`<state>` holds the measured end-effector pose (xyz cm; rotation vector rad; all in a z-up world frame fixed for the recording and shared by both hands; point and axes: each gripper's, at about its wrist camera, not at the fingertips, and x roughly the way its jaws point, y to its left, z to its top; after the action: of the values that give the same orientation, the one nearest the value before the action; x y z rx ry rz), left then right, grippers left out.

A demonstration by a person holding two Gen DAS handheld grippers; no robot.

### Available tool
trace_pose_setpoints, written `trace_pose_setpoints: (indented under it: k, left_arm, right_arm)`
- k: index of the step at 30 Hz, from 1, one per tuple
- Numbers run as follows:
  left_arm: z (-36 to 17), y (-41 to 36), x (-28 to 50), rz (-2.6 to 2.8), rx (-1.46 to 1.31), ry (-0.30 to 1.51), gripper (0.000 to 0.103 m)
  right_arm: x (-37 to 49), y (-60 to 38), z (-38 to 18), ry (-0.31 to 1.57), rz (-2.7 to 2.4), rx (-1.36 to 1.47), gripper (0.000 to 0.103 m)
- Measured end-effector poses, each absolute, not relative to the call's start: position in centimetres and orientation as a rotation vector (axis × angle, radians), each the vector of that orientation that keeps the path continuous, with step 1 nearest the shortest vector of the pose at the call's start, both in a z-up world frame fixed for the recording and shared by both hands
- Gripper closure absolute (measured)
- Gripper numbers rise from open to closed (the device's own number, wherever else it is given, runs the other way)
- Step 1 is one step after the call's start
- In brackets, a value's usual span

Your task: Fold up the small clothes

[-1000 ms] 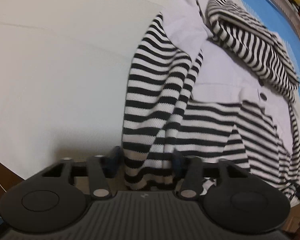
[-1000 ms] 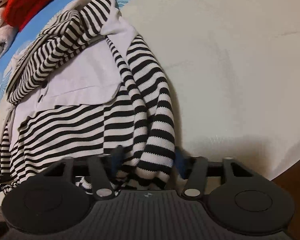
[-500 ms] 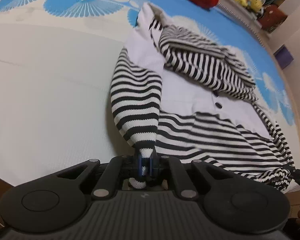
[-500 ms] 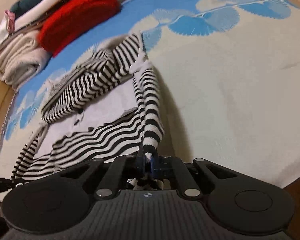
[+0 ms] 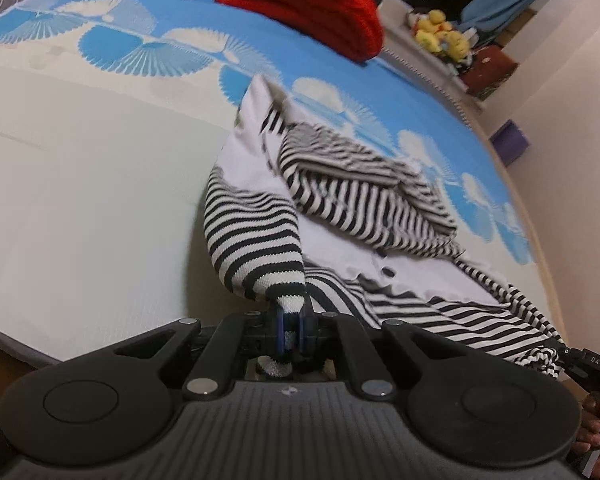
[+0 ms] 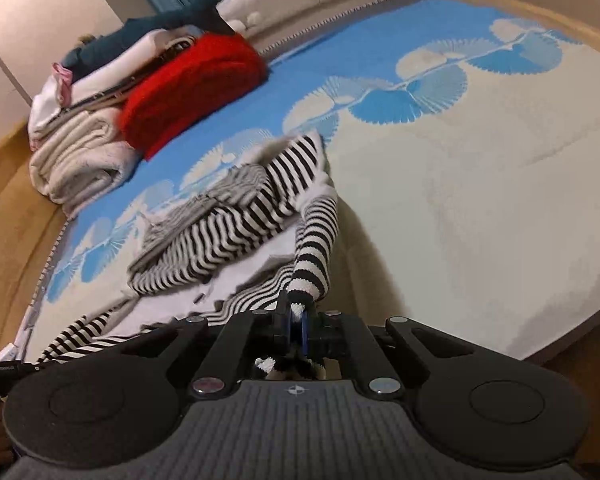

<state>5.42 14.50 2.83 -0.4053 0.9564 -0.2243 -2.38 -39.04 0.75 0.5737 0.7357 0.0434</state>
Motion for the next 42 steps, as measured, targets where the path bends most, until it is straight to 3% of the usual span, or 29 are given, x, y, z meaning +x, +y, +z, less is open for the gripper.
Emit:
trace_pose_setpoints:
  k: [4,12,16,20,22,23,25,27,31,33,34,42]
  left_arm:
    - [4.9,14.6,2.0,-0.275,-0.392,0.949,0.097]
    - [6.7,14.4,-0.8,-0.345,-0.352,1.011,0.097]
    - [6.0,14.4,4.3,-0.351,-0.363,1.031,0.097]
    - [3.5,14.5,14.9,-0.279,-0.399,1.066,0.096]
    - [1.7,14.9,20.5,-0.229,-0.457,1.072,0.091]
    - [0.5,15.4,23.1,-0.185,-0.507,1.08,0.087]
    - [-0.3,16.5,25.7,-0.128,-0.512,1.052,0.07]
    - [-0.3,17.7,26.0,-0.06,-0.499,0.974,0.061]
    - [-0.5,18.6,26.3,-0.107,-0.465,0.99,0.058]
    - [-0.8,18.0,26.4,-0.153,-0.38,1.001,0.05]
    - [-1.2,17.6,26.4,-0.167,-0.342,1.014,0.044]
    - [-2.9,14.8,26.5,-0.185,-0.234,1.033,0.033]
  right_arm:
    - [-5.5,-38.0,3.9,0.692,0.068,0.52,0.099]
    - [-8.3,-38.9,6.1,0.792,0.02,0.571,0.099]
    - [-3.8,-39.4,5.7,0.827,0.036,0.577,0.099]
    - [6.6,-40.9,2.6,0.897,0.016,0.594,0.099]
    - [12.1,-41.2,0.6,0.906,0.006,0.609,0.098]
    - [14.6,-41.5,-0.5,0.907,-0.002,0.622,0.092]
    - [18.2,-42.3,-2.3,0.903,-0.089,0.632,0.09]
    - [18.6,-43.1,-3.2,0.817,-0.116,0.688,0.085]
    - [18.0,-44.1,-3.8,0.789,-0.109,0.677,0.074]
    - [17.9,-43.9,-3.3,0.751,-0.073,0.568,0.065]
    - [17.8,-43.7,-3.5,0.76,-0.065,0.508,0.062]
    - [18.7,-41.5,-7.2,0.923,0.066,0.278,0.046]
